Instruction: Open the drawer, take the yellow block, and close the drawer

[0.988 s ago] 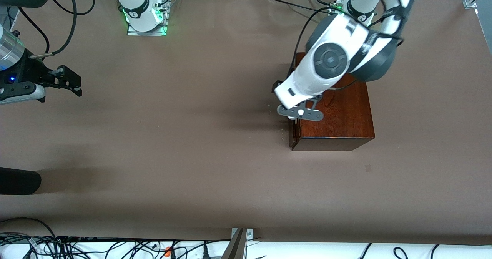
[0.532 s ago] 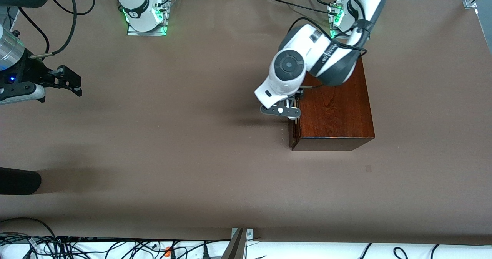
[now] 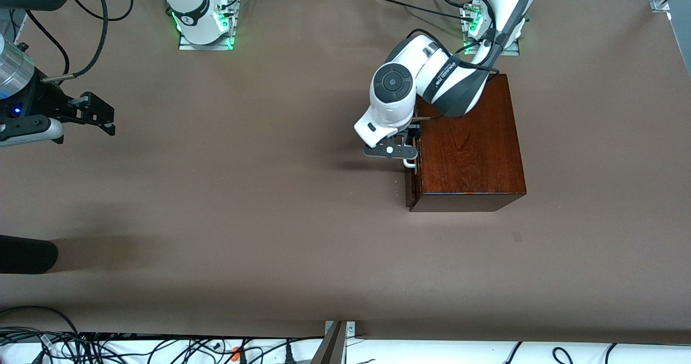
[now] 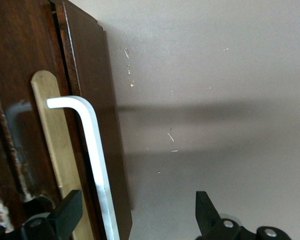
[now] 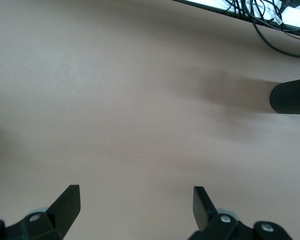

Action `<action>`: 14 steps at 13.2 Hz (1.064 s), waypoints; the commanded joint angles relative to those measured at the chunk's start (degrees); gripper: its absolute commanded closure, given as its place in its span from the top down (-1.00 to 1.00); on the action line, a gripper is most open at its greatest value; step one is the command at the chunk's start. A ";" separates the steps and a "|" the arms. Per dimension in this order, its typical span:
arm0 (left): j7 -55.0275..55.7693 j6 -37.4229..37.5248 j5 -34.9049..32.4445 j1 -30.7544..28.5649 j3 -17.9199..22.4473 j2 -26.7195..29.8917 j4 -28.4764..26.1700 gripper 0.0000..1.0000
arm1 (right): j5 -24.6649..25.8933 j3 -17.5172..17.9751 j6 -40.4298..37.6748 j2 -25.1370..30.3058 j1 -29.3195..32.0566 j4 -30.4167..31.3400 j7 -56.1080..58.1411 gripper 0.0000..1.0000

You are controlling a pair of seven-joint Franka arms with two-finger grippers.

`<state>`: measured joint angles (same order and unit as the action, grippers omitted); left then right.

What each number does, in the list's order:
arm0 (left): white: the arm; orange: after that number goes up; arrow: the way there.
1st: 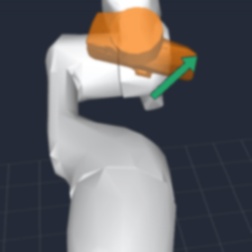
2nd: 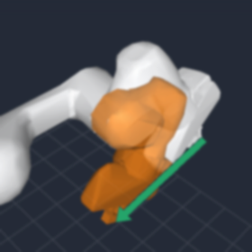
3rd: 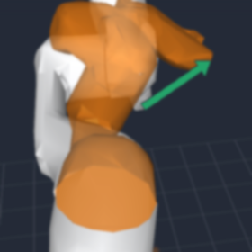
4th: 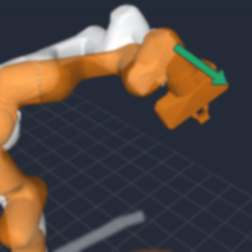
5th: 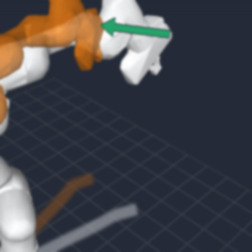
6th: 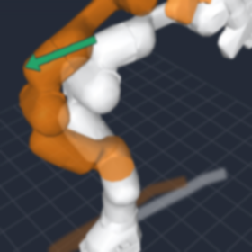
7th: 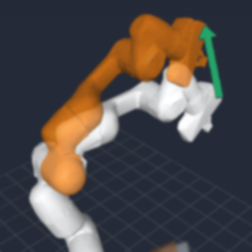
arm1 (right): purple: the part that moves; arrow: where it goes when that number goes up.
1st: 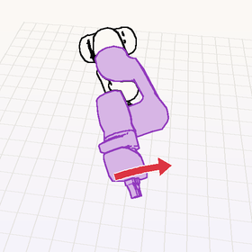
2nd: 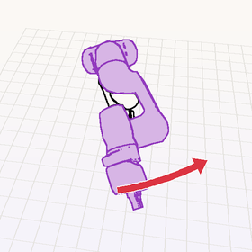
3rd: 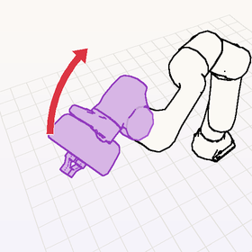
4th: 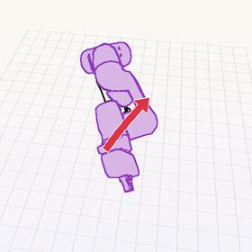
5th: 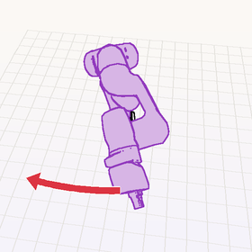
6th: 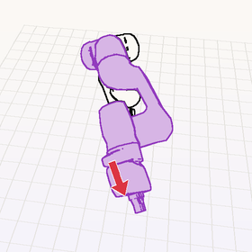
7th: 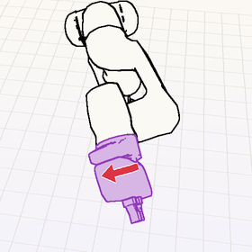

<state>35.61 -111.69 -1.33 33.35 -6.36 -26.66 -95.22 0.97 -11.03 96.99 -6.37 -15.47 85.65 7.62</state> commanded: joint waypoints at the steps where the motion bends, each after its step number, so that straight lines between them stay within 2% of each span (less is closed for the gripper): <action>1: 1.57 -1.95 -3.32 0.57 0.30 2.58 -3.57 1.00 | 0.08 0.05 -0.22 0.13 0.09 -0.22 0.12 1.00; 6: 4.03 -4.67 -4.91 1.45 0.21 2.05 -5.50 1.00 | 0.08 0.05 -0.31 0.13 0.18 -0.22 0.12 1.00; 14: 7.46 -10.11 -4.91 3.56 0.21 -1.19 -5.07 1.00 | 0.08 -0.04 -0.22 0.13 0.18 -0.22 0.12 1.00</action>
<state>41.50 -118.74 -4.71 35.84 -6.33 -27.03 -100.31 0.97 -11.05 96.99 -6.37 -15.45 85.66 7.62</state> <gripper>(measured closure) 0.000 0.000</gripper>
